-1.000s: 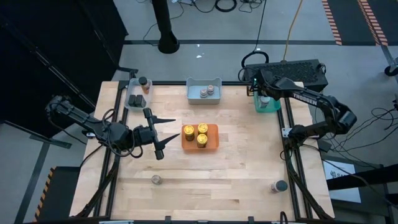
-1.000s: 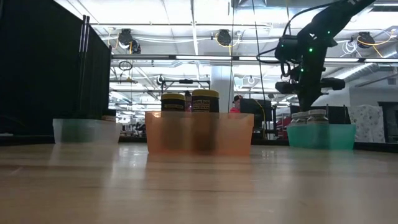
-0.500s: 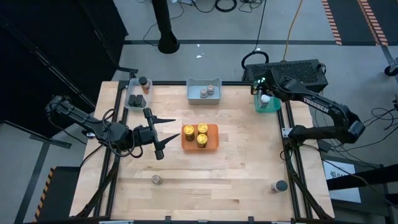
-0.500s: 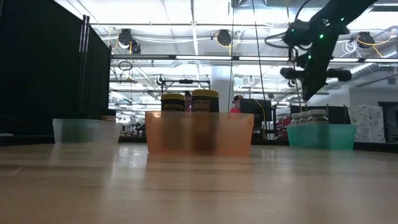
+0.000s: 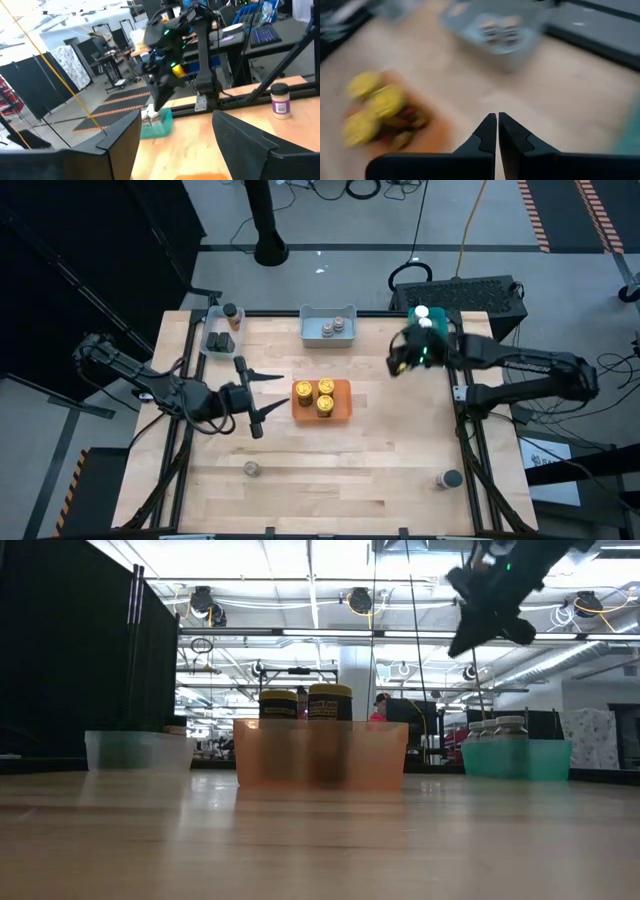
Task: Sort spices by type
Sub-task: Put the violet seasoning bottle into the transparent bin
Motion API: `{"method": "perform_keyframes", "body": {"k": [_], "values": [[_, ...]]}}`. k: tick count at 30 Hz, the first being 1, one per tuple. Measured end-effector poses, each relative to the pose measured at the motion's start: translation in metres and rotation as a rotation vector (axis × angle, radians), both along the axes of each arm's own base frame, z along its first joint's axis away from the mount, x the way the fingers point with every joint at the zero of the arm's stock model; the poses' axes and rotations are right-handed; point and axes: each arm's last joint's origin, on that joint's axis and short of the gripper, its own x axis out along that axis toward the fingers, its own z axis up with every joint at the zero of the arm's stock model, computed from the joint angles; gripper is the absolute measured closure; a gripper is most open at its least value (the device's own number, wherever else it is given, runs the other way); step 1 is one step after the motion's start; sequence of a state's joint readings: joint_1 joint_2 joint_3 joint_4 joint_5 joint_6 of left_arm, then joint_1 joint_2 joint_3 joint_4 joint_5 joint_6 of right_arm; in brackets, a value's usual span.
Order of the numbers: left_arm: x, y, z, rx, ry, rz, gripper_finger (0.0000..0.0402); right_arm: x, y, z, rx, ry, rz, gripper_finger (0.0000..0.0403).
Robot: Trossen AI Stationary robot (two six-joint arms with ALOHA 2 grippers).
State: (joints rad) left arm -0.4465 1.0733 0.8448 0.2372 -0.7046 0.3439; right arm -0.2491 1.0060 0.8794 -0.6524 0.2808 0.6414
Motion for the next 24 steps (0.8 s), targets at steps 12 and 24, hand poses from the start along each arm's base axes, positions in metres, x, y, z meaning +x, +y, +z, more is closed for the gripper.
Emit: {"method": "perform_keyframes", "body": {"k": [12,24], "values": [[-0.002,-0.002,-0.014,-0.081,0.104,-0.004,0.0151,0.034,0.079,-0.013,0.078,-0.033,0.307,0.0403],[-0.008,-0.017,-0.015,-0.102,0.105,-0.071,0.0151,0.023,0.131,-0.016,0.318,0.01,0.577,0.0403]]}}
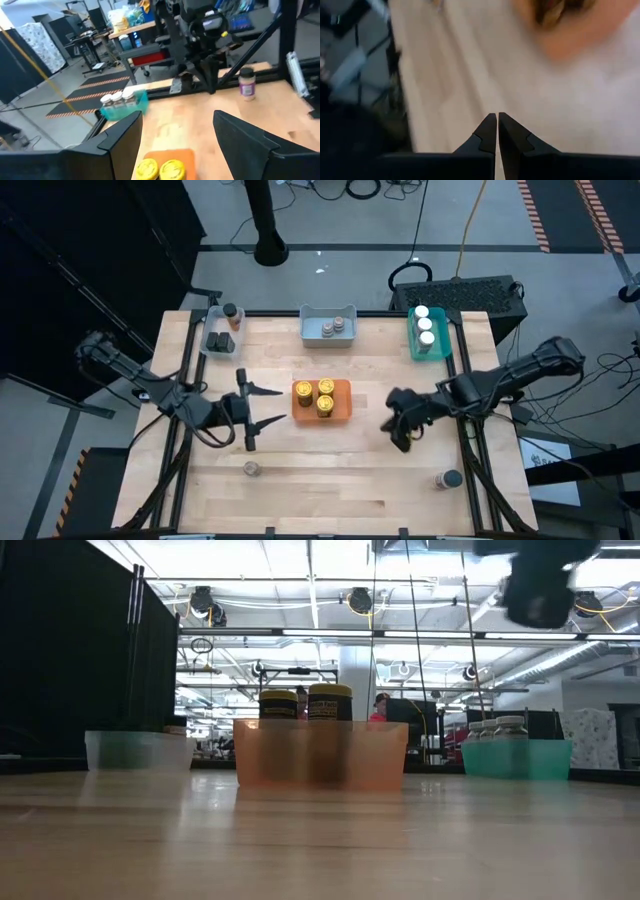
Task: Sort spices by type
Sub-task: Put the violet seasoning bottle into the transparent bin
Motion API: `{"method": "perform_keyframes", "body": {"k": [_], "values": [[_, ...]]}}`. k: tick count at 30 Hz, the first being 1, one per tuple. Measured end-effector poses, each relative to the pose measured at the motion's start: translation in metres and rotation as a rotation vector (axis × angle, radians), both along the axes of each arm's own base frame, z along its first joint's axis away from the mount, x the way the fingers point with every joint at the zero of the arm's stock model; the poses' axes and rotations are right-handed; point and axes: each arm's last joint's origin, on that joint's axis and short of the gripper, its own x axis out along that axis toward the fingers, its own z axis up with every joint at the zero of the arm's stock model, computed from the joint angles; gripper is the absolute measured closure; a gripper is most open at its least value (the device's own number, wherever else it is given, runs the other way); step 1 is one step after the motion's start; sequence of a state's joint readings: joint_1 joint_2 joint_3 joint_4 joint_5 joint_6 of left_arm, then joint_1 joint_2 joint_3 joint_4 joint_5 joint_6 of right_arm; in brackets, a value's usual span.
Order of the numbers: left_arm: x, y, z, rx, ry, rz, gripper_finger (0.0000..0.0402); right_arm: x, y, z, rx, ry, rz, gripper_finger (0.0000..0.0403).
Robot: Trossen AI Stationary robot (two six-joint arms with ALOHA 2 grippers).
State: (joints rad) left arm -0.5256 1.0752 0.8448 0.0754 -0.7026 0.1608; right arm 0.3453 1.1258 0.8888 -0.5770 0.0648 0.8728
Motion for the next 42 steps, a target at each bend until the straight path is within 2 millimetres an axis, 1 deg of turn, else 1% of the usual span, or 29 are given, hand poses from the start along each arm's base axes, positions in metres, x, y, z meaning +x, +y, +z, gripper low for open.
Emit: {"method": "perform_keyframes", "body": {"k": [2,5,8,11,13,15,17,19,21,23,27,29,31,33,36,42], "values": [[0.003,-0.002,0.0,-0.009,-0.014,-0.012,0.0151,-0.006,0.011,0.004,0.057,0.075,0.028,0.0403],[0.006,-0.004,-0.002,-0.011,-0.017,-0.017,0.0151,-0.016,0.027,0.019,0.104,0.231,0.048,0.0403],[0.01,-0.004,-0.004,-0.009,-0.021,-0.011,0.0151,-0.028,0.042,0.043,0.138,0.447,-0.017,0.0403],[0.012,-0.004,-0.005,-0.004,-0.017,-0.007,0.0151,-0.038,0.061,0.07,0.232,0.632,-0.112,0.0403],[0.013,-0.005,-0.005,-0.006,-0.02,-0.006,0.0151,-0.044,0.074,0.083,0.277,0.678,-0.126,0.0403],[0.013,-0.005,-0.006,-0.005,-0.016,-0.007,0.0151,-0.052,0.084,0.087,0.292,0.706,-0.136,0.0403],[0.013,-0.006,-0.006,-0.01,-0.018,-0.01,0.0151,-0.063,0.092,0.084,0.301,0.777,-0.197,0.0403],[0.013,-0.006,-0.006,-0.01,-0.019,-0.01,0.0151,-0.074,0.099,0.076,0.303,0.862,-0.27,0.0403],[0.013,-0.006,-0.006,-0.009,-0.017,-0.01,0.0151,-0.084,0.106,0.068,0.282,0.906,-0.301,0.0403],[0.013,-0.006,-0.006,-0.01,-0.018,-0.01,0.0151,-0.092,0.112,0.06,0.261,0.919,-0.334,0.0403],[0.013,-0.006,-0.006,-0.009,-0.017,-0.009,0.0151,-0.102,0.118,0.041,0.218,0.947,-0.413,0.0403],[0.013,-0.006,-0.006,-0.009,-0.017,-0.009,0.0151,-0.104,0.121,0.034,0.23,0.938,-0.411,0.04],[0.013,-0.006,-0.006,-0.009,-0.016,-0.009,0.0151,-0.105,0.121,0.029,0.238,0.894,-0.424,0.039],[0.013,-0.006,-0.006,-0.009,-0.017,-0.009,0.0151,-0.104,0.119,0.026,0.243,0.846,-0.447,0.037],[0.013,-0.006,-0.006,-0.009,-0.016,-0.009,0.0151,-0.106,0.116,0.019,0.225,0.85,-0.475,0.0325],[0.013,-0.006,-0.006,-0.006,-0.016,-0.009,0.0151,-0.108,0.113,0.009,0.214,0.87,-0.541,0.0206]]}}
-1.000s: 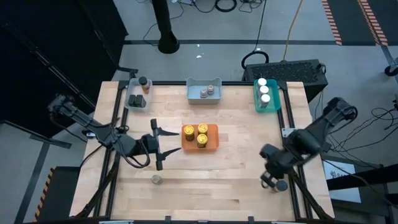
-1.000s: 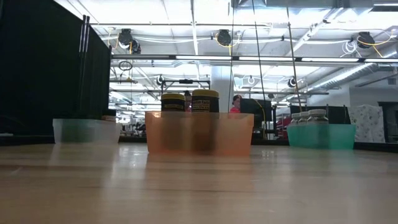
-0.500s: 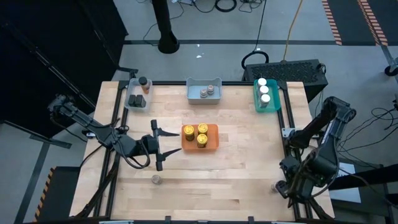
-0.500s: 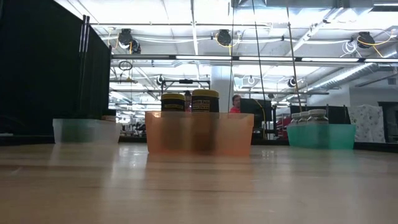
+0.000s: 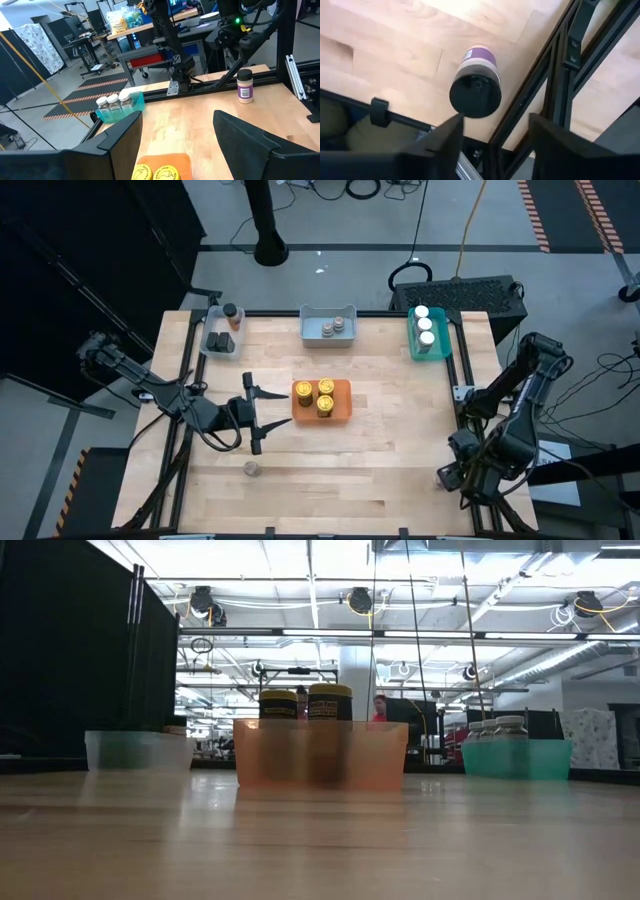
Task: Sort spices by type
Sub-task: Put the violet seasoning bottle into the transparent bin
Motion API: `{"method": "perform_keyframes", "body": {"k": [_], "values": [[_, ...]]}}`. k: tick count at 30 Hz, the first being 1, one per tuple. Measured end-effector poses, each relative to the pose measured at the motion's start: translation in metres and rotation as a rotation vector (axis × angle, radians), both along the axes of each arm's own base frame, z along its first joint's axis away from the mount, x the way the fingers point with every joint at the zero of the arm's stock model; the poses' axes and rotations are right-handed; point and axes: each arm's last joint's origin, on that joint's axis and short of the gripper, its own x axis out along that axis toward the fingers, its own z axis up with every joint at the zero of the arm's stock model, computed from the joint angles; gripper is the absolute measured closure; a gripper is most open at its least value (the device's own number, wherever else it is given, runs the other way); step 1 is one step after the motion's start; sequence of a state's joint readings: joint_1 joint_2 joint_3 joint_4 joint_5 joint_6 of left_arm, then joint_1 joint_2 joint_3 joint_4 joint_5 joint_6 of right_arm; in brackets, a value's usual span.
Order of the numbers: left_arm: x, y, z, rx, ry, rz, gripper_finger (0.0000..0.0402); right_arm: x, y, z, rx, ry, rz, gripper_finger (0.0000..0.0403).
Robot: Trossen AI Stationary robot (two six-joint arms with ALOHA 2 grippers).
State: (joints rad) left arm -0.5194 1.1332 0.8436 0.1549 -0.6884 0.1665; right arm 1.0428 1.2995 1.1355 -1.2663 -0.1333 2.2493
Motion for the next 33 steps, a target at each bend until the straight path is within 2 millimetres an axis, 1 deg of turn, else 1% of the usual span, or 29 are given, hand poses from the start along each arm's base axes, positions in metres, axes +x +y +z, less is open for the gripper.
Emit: {"method": "perform_keyframes", "body": {"k": [4,7,10,14,18,22,26,31,33], "values": [[0.0,0.0,-0.001,0.006,0.006,0.0,0.0151,0.0,0.001,-0.009,0.003,0.002,-0.016,0.0126],[0.0,0.0,-0.001,0.006,0.006,0.0,0.0151,0.002,0.003,-0.015,0.023,-0.007,-0.017,0.0081],[0.0,0.0,-0.001,0.006,0.006,0.0,0.0151,0.003,0.005,-0.024,0.041,-0.019,-0.028,0.0054],[0.0,0.0,-0.001,0.006,0.006,0.0,0.0151,0.001,0.002,-0.04,0.018,-0.004,-0.052,0.0048],[0.0,0.0,-0.001,0.006,0.006,0.0,0.0151,0.0,0.0,-0.051,0.005,0.004,-0.066,0.006],[0.0,0.0,-0.001,0.006,0.006,0.0,0.0151,0.002,0.0,-0.055,0.016,0.002,-0.096,0.0089],[0.0,0.0,-0.001,0.006,0.006,0.0,0.0151,0.006,0.0,-0.055,0.03,-0.01,-0.12,0.0141],[0.0,0.0,-0.001,0.007,0.007,0.0,0.0151,0.012,0.0,-0.057,0.039,-0.008,-0.16,0.0224],[0.0,0.0,-0.001,0.007,0.007,0.0,0.0151,0.015,0.001,-0.057,0.052,-0.01,-0.183,0.0231]]}}
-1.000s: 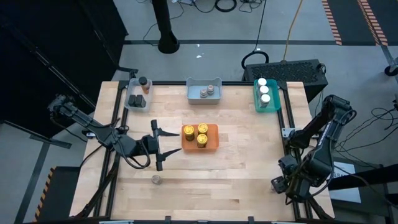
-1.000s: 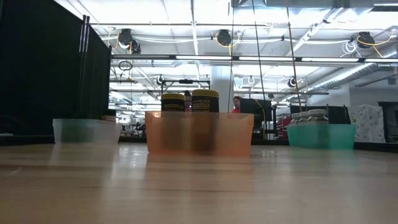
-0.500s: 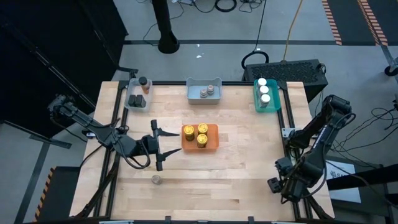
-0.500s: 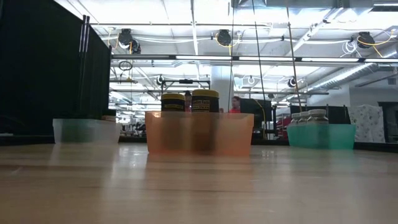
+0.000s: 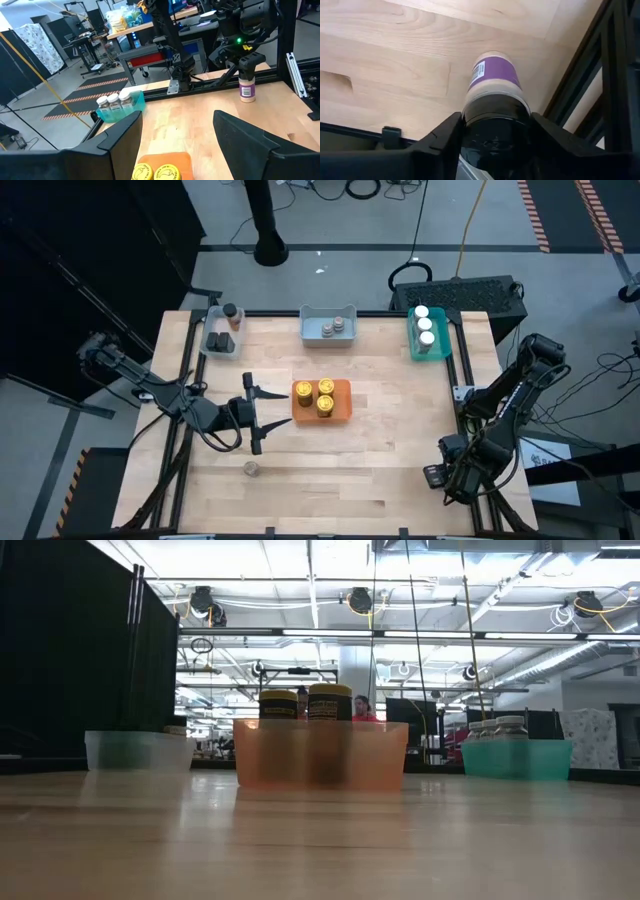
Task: Sort spices by type
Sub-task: Put the violet seasoning bottle into the transparent bin
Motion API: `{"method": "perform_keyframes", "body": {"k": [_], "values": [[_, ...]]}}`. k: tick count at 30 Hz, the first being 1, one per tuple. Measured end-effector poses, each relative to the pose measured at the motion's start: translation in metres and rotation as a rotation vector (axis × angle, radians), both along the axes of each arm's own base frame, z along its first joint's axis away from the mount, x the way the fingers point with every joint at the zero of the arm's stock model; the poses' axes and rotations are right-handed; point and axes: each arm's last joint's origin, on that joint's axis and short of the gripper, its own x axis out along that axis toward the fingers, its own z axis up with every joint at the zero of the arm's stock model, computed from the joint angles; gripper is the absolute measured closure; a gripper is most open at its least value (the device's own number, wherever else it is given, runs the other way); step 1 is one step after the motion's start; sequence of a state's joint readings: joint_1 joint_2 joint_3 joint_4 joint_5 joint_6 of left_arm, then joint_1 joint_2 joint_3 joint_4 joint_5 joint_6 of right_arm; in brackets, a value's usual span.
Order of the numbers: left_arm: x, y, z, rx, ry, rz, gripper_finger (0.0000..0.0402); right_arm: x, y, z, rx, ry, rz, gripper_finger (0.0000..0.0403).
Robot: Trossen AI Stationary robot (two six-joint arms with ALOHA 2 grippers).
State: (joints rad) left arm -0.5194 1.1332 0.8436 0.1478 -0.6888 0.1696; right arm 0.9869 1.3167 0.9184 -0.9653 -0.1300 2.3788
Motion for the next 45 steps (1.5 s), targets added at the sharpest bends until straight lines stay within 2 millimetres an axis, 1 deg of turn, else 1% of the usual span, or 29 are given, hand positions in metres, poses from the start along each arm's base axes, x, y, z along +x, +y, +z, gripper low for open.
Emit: {"method": "perform_keyframes", "body": {"k": [3,5,8,12,17,22,27,32,35,38,42,45], "values": [[0.0,0.0,0.0,0.002,0.003,0.0,0.0151,0.003,-0.001,0.0,-0.004,-0.018,-0.015,0.0231],[0.0,0.0,0.0,0.003,0.005,0.0,0.0151,0.008,-0.003,0.004,-0.023,-0.081,-0.031,0.0231],[0.001,0.0,-0.002,0.005,0.01,0.0,0.0151,0.022,-0.008,0.021,-0.05,-0.21,-0.046,0.0231],[0.006,-0.004,-0.008,0.008,0.037,-0.043,0.0151,0.046,-0.023,0.045,-0.114,-0.322,0.015,0.0231],[0.017,-0.011,-0.024,0.032,0.096,-0.073,0.0151,0.088,-0.053,0.07,-0.235,-0.469,0.14,0.0231],[0.028,-0.015,-0.037,0.051,0.131,-0.056,0.0151,0.137,-0.084,0.088,-0.383,-0.53,0.329,0.0231],[0.037,-0.007,-0.039,0.044,0.096,0.042,0.0151,0.182,-0.109,0.101,-0.554,-0.554,0.501,0.0231],[0.043,0.006,-0.042,0.008,0.104,0.102,0.0151,0.219,-0.127,0.102,-0.645,-0.591,0.627,0.0231],[0.045,0.013,-0.045,-0.001,0.13,0.134,0.0146,0.232,-0.132,0.102,-0.671,-0.591,0.683,0.0231],[0.046,0.018,-0.046,-0.003,0.142,0.154,0.0129,0.241,-0.135,0.105,-0.69,-0.604,0.715,0.0231],[0.048,0.024,-0.048,0.005,0.162,0.176,0.01,0.246,-0.135,0.114,-0.709,-0.636,0.747,0.0231],[0.049,0.031,-0.049,0.01,0.176,0.199,0.0086,0.248,-0.135,0.12,-0.716,-0.663,0.759,0.0231]]}}
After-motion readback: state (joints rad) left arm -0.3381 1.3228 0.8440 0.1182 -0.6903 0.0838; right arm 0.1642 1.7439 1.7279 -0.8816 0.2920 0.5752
